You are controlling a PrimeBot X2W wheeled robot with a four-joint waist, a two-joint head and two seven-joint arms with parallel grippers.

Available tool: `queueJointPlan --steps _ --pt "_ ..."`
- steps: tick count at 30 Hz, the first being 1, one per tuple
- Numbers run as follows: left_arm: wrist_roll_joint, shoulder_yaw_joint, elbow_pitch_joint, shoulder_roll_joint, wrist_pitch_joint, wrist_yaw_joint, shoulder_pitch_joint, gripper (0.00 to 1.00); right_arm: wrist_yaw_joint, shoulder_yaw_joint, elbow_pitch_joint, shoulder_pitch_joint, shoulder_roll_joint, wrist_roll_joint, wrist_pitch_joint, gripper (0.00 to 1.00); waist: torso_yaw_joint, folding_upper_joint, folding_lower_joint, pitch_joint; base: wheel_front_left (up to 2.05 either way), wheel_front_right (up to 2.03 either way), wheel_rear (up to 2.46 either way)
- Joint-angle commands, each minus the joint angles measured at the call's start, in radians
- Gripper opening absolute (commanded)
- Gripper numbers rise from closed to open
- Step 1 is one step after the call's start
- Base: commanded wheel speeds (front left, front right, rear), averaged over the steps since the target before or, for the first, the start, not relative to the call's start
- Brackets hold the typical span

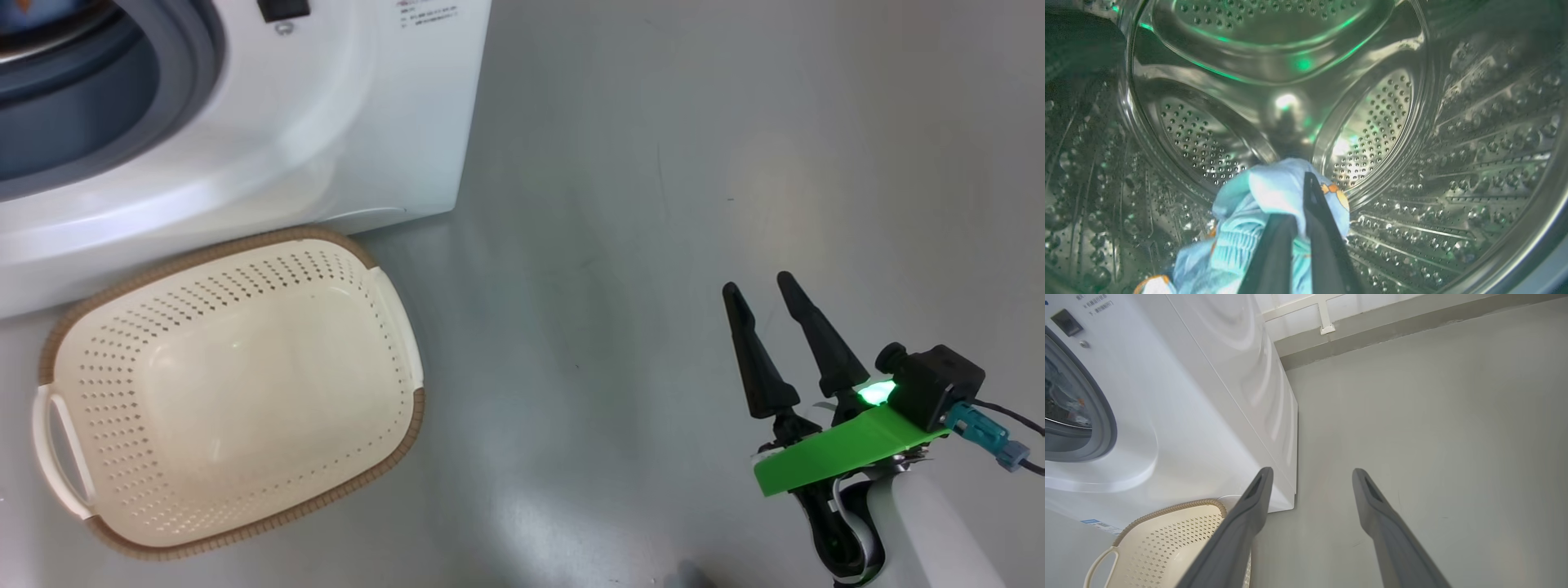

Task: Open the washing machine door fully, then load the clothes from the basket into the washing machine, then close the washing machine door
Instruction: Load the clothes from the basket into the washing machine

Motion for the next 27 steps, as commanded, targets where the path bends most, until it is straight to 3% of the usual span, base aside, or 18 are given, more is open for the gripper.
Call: queueJointPlan --steps 1,2,3,4,5,20,27 --pt "0.005 0.022 -0.005 0.051 -0.005 -0.002 0.012 0.00 0.002 0.027 -0.025 -0.001 0.001 -0.009 -0.012 1.00 -0.002 0.0000 0.0000 0.006 0.00 0.00 0.00" --pt "0.002 0.012 0.020 0.049 -0.005 -0.002 0.016 0.18 0.002 0.028 -0.025 -0.002 0.002 -0.009 -0.012 1.00 -0.002 0.0000 0.0000 0.007 0.00 0.00 0.00" --pt "0.005 -0.007 0.039 0.050 -0.005 -0.002 0.016 0.62 0.002 0.029 -0.024 -0.002 0.003 -0.010 -0.012 1.00 -0.002 0.0000 0.0000 0.009 0.00 0.00 0.00" --pt "0.005 -0.007 0.039 0.050 -0.005 -0.002 0.016 0.62 0.002 0.029 -0.024 -0.002 0.003 -0.010 -0.012 1.00 -0.002 0.0000 0.0000 0.009 0.00 0.00 0.00" --pt "0.005 -0.021 0.054 0.051 -0.005 -0.002 0.014 1.00 0.002 0.030 -0.024 -0.003 0.004 -0.010 -0.012 1.00 -0.002 0.0000 0.0000 0.010 0.00 0.00 0.00" --pt "-0.122 -0.162 0.229 0.044 -0.005 -0.002 0.004 1.00 0.002 0.030 -0.015 -0.004 0.006 -0.009 -0.012 1.00 0.022 0.0000 0.0000 -0.011 0.00 0.00 0.00" --pt "-0.152 -0.182 0.208 0.021 -0.005 -0.002 0.071 1.00 0.002 0.029 -0.011 0.003 -0.005 -0.007 -0.012 1.00 0.042 0.0000 0.0000 -0.041 0.00 0.00 0.00"
